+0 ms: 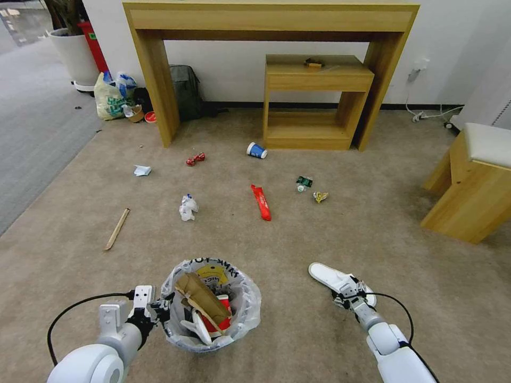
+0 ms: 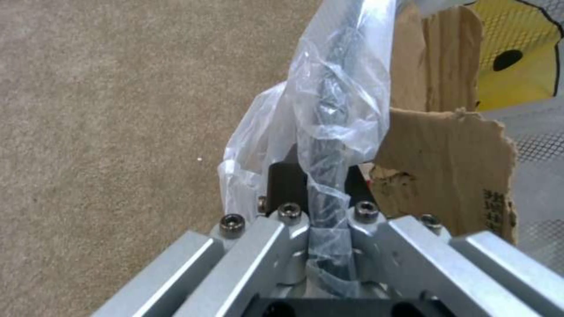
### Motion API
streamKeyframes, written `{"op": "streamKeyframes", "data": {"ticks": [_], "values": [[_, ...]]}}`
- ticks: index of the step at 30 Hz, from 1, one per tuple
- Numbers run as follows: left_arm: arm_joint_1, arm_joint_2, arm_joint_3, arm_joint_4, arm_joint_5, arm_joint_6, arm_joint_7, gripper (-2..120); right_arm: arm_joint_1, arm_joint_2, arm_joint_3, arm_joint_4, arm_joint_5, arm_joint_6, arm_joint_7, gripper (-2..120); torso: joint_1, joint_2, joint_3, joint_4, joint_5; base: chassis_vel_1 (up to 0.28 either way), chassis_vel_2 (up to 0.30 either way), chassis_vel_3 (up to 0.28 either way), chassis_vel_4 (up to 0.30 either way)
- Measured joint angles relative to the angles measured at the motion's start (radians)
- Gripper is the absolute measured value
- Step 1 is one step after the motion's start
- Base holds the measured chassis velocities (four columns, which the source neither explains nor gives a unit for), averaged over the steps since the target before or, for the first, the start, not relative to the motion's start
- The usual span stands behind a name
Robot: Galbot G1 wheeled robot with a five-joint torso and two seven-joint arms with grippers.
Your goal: Pick up the trash bin and place the garbage on the floor into it.
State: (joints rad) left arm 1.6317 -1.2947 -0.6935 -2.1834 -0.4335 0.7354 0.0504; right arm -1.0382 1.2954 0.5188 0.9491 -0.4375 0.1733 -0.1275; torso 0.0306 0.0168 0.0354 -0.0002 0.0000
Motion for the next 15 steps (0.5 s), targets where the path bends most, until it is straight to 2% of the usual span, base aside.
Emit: {"op": "streamKeyframes", "data": {"ticks": [2, 7, 14, 15], "values": [[0.000, -0.001, 0.000, -0.001, 0.000, 0.000, 0.000, 0, 0.001, 0.002, 0.002, -0.005, 0.000, 0.002, 0.000, 74, 0.000, 0.000, 0.000, 0.0000, 0.0000, 0.000, 0.000, 0.000, 0.000], [0.001, -0.001, 0.000, -0.002, 0.000, 0.000, 0.000, 0, 0.001, 0.004, 0.008, -0.011, 0.001, 0.007, 0.000, 63, 0.000, 0.000, 0.000, 0.0000, 0.0000, 0.000, 0.000, 0.000, 0.000], [0.000, 0.001, 0.000, -0.002, 0.003, 0.000, 0.000, 0, -0.001, 0.003, 0.019, -0.011, 0.012, 0.011, 0.000, 32, 0.000, 0.000, 0.000, 0.0000, 0.0000, 0.000, 0.000, 0.000, 0.000], [0.000, 0.001, 0.000, -0.002, 0.003, 0.000, 0.000, 0, -0.001, 0.003, 0.019, -0.011, 0.012, 0.011, 0.000, 32, 0.000, 0.000, 0.000, 0.0000, 0.0000, 0.000, 0.000, 0.000, 0.000]]}}
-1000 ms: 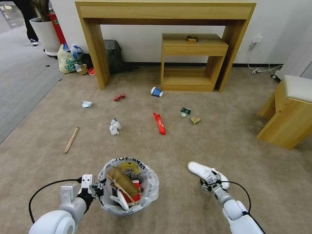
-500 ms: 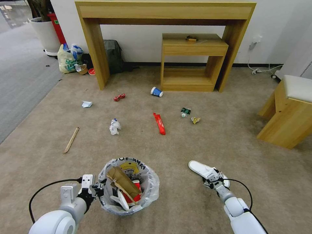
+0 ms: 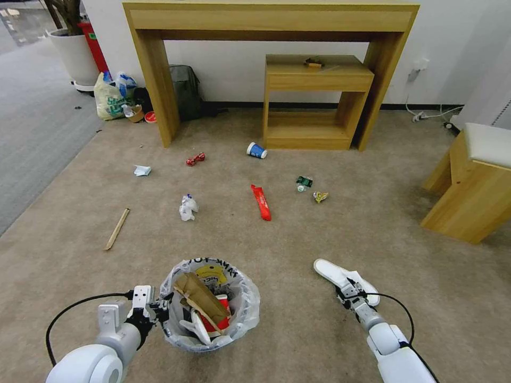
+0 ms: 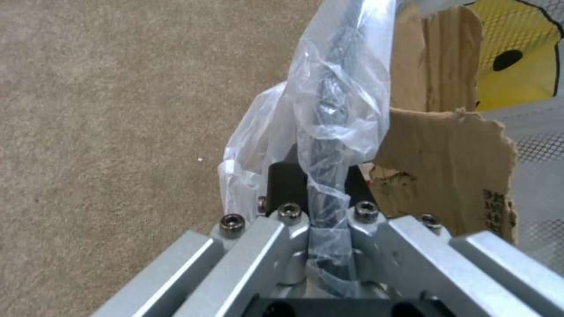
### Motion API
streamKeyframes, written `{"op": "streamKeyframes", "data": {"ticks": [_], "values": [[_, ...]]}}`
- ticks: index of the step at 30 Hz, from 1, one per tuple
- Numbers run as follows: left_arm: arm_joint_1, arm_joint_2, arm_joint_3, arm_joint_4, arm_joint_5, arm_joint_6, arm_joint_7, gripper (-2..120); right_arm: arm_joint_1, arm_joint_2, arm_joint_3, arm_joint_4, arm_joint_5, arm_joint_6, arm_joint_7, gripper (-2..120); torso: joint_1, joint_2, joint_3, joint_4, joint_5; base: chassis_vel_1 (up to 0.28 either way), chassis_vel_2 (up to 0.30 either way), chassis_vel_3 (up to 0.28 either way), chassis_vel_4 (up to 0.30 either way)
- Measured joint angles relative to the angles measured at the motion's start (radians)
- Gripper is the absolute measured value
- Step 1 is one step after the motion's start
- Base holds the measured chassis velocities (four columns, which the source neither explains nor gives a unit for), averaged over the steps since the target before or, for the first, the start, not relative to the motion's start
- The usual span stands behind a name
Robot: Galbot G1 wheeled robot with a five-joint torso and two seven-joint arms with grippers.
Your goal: Pick up the trash bin and place the garbage on the floor into it.
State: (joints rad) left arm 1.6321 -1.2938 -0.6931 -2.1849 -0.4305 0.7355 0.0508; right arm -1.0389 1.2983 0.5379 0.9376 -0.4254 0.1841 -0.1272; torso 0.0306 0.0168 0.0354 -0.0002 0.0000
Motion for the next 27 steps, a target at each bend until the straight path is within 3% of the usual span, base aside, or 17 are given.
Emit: {"op": "streamKeyframes", "data": {"ticks": [3, 9, 27], "values": [[-0.001, 0.000, 0.003, 0.000, 0.001, 0.000, 0.000, 0, -0.003, -0.002, 0.007, 0.004, 0.004, 0.004, 0.003, 17, 0.000, 0.000, 0.000, 0.0000, 0.0000, 0.000, 0.000, 0.000, 0.000], [-0.002, 0.001, 0.003, 0.000, 0.002, 0.000, 0.000, 0, -0.011, -0.003, 0.019, 0.030, 0.004, 0.005, 0.018, 0, 0.000, 0.000, 0.000, 0.0001, 0.0000, 0.000, 0.000, 0.000, 0.000], [0.000, 0.000, -0.001, -0.005, 0.005, 0.000, 0.006, 0, -0.164, -0.047, 0.060, 0.424, 0.070, -0.022, 0.027, 0, 0.000, 0.000, 0.000, -0.0001, 0.0000, 0.000, 0.000, 0.000, 0.000]]}}
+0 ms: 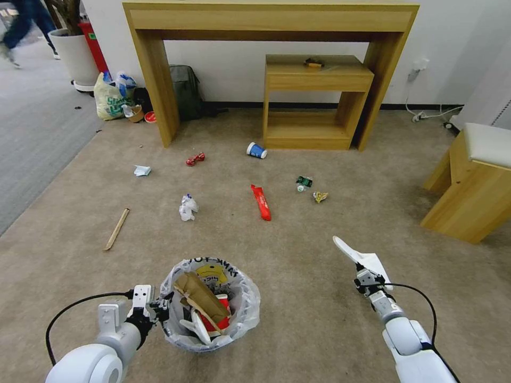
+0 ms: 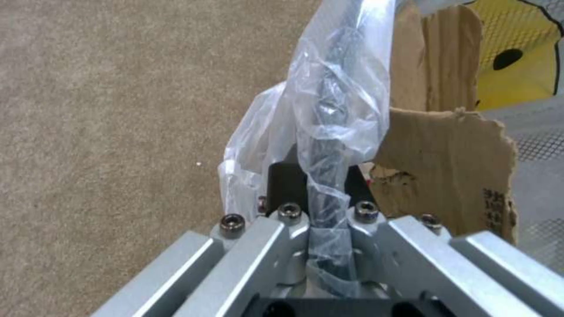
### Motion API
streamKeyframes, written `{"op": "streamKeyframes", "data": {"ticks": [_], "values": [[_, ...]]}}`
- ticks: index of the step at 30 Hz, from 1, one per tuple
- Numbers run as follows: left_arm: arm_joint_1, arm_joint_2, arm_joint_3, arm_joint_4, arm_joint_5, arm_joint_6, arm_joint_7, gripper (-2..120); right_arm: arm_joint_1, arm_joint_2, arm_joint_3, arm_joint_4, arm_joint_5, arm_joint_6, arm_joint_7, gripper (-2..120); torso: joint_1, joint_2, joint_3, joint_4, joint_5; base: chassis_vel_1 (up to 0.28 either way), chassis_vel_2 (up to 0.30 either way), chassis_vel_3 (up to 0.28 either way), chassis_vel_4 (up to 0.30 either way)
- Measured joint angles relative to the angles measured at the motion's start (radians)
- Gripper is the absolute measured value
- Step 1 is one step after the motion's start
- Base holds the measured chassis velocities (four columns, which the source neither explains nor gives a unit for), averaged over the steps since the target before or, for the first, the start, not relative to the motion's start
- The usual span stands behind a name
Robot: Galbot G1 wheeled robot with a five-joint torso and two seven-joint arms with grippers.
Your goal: Pick up the trash bin and place the garbage on the floor into it.
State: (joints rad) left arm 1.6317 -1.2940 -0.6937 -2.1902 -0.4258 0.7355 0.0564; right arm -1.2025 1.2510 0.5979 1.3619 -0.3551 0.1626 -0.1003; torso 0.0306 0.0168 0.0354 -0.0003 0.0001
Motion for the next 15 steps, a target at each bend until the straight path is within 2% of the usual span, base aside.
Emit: {"op": "streamKeyframes", "data": {"ticks": [1, 2, 5, 6, 7, 8, 9, 12, 13, 15], "values": [[0.000, 0.000, 0.001, 0.000, 0.001, 0.000, 0.000, 0, -0.008, -0.007, -0.009, 0.057, 0.037, -0.007, -0.003, 0, 0.000, 0.000, 0.000, 0.0001, 0.0000, 0.000, 0.000, 0.000, 0.000], [0.000, 0.000, 0.001, 0.000, 0.001, 0.000, 0.000, 0, -0.008, -0.007, -0.009, 0.057, 0.037, -0.007, -0.003, 0, 0.000, 0.000, 0.000, 0.0001, 0.0000, 0.000, 0.000, 0.000, 0.000], [0.002, -0.002, 0.002, -0.003, 0.001, 0.000, -0.002, 0, -0.009, -0.038, -0.031, 0.199, 0.168, -0.036, -0.038, 0, 0.000, 0.000, 0.000, 0.0000, 0.0000, 0.000, 0.000, 0.000, 0.000], [0.002, -0.002, 0.002, -0.003, 0.001, 0.000, -0.002, 0, -0.009, -0.038, -0.031, 0.199, 0.168, -0.036, -0.038, 0, 0.000, 0.000, 0.000, 0.0000, 0.0000, 0.000, 0.000, 0.000, 0.000], [0.002, -0.002, 0.002, -0.003, 0.002, 0.000, -0.002, 0, -0.007, -0.050, -0.040, 0.243, 0.228, -0.048, -0.053, 0, 0.000, 0.000, 0.000, 0.0002, -0.0002, 0.000, 0.000, 0.000, 0.000], [-0.001, -0.003, 0.002, -0.002, 0.005, 0.000, -0.004, 0, 0.000, -0.081, -0.059, 0.325, 0.336, -0.071, -0.095, 0, 0.000, 0.000, 0.000, 0.0002, 0.0000, 0.000, 0.000, 0.000, 0.000], [-0.001, -0.003, 0.002, -0.002, 0.005, 0.000, -0.004, 0, 0.000, -0.081, -0.059, 0.325, 0.336, -0.071, -0.095, 0, 0.000, 0.000, 0.000, 0.0002, 0.0000, 0.000, 0.000, 0.000, 0.000], [-0.025, -0.008, 0.004, 0.010, 0.005, 0.000, -0.017, 0, 0.030, -0.174, -0.125, 0.482, 0.513, -0.141, -0.198, 0, 0.000, 0.000, 0.000, 0.0001, -0.0002, 0.000, 0.000, 0.000, 0.000], [-0.025, -0.008, 0.004, 0.010, 0.005, 0.000, -0.017, 0, 0.030, -0.174, -0.125, 0.482, 0.513, -0.141, -0.198, 0, 0.000, 0.000, 0.000, 0.0001, -0.0002, 0.000, 0.000, 0.000, 0.000], [-0.035, -0.010, 0.011, 0.016, 0.004, 0.000, -0.024, 0, 0.054, -0.217, -0.200, 0.544, 0.606, -0.186, -0.208, 0, 0.000, 0.000, 0.000, 0.0001, -0.0004, 0.000, 0.000, 0.000, 0.000]]}}
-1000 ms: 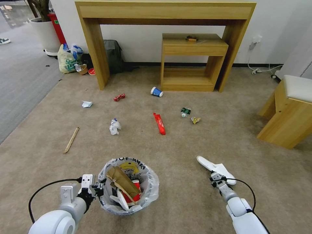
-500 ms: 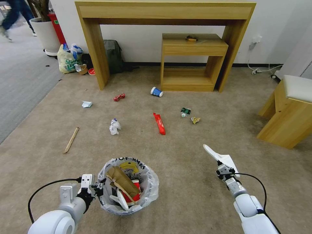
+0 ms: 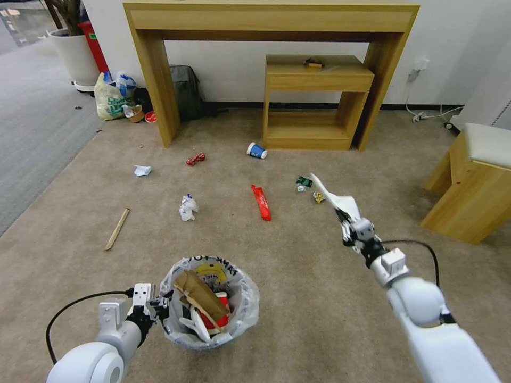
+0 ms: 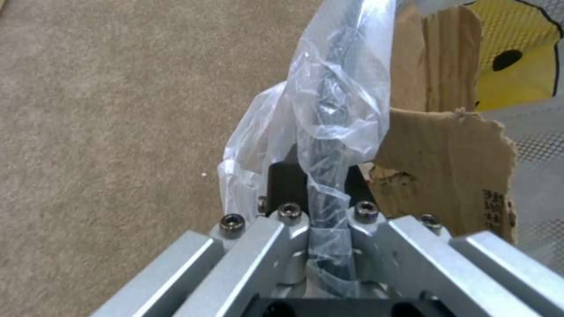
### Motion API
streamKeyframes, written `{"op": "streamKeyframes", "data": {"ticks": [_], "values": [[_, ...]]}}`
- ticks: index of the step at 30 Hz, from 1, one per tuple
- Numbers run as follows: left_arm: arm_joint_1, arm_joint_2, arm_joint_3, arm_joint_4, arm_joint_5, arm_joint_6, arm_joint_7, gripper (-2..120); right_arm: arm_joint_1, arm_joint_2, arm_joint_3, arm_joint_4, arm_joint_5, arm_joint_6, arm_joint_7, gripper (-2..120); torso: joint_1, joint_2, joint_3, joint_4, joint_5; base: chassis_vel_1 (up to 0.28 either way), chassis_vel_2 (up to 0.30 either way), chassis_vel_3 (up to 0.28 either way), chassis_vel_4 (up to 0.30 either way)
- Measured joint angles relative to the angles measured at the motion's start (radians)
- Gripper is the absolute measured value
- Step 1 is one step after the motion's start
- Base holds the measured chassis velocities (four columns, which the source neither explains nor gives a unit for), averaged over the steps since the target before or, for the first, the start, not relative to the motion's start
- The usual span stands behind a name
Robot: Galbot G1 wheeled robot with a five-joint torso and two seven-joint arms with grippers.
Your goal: Pick up the trash bin and place the garbage on the floor into it.
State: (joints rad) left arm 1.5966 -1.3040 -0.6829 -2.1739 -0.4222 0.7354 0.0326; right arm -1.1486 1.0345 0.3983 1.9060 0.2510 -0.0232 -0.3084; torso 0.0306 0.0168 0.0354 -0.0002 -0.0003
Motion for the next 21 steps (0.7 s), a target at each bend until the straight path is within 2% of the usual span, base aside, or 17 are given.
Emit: {"op": "streamKeyframes", "data": {"ticks": [1, 2, 5, 6, 9, 10, 14, 21], "values": [[-0.004, -0.002, 0.005, 0.005, 0.000, 0.000, -0.002, 0, 0.016, -0.014, -0.044, 0.028, 0.051, -0.022, 0.003, 0, 0.000, 0.000, 0.000, -0.0002, 0.0003, 0.000, 0.000, 0.000, 0.000], [-0.004, -0.002, 0.005, 0.005, 0.000, 0.000, -0.002, 0, 0.016, -0.014, -0.044, 0.028, 0.051, -0.022, 0.003, 0, 0.000, 0.000, 0.000, -0.0002, 0.0003, 0.000, 0.000, 0.000, 0.000], [-0.011, -0.014, 0.026, 0.024, 0.010, 0.000, -0.007, 0, 0.092, -0.026, -0.212, 0.112, 0.195, -0.091, 0.033, 0, 0.000, 0.000, 0.000, 0.0003, 0.0001, 0.000, 0.000, 0.000, 0.000], [-0.011, -0.014, 0.026, 0.024, 0.010, 0.000, -0.007, 0, 0.092, -0.026, -0.212, 0.112, 0.195, -0.091, 0.033, 0, 0.000, 0.000, 0.000, 0.0003, 0.0001, 0.000, 0.000, 0.000, 0.000], [-0.019, -0.021, 0.041, 0.030, 0.015, 0.000, -0.013, 0, 0.157, -0.018, -0.362, 0.156, 0.274, -0.123, 0.066, 0, 0.000, 0.000, 0.000, 0.0003, 0.0001, 0.000, 0.000, 0.000, 0.000], [-0.019, -0.021, 0.041, 0.030, 0.015, 0.000, -0.013, 0, 0.157, -0.018, -0.362, 0.156, 0.274, -0.123, 0.066, 0, 0.000, 0.000, 0.000, 0.0003, 0.0001, 0.000, 0.000, 0.000, 0.000], [-0.025, -0.020, 0.049, 0.030, 0.010, 0.000, -0.022, 0, 0.182, -0.006, -0.496, 0.172, 0.304, -0.136, 0.083, 0, 0.000, 0.000, 0.000, 0.0001, 0.0003, 0.000, 0.000, 0.000, 0.000], [-0.026, -0.023, 0.049, 0.030, 0.008, 0.000, -0.024, 0, 0.157, 0.003, -0.548, 0.152, 0.271, -0.137, 0.078, 0, 0.000, 0.000, 0.000, 0.0000, 0.0002, 0.000, 0.000, 0.000, 0.000]]}}
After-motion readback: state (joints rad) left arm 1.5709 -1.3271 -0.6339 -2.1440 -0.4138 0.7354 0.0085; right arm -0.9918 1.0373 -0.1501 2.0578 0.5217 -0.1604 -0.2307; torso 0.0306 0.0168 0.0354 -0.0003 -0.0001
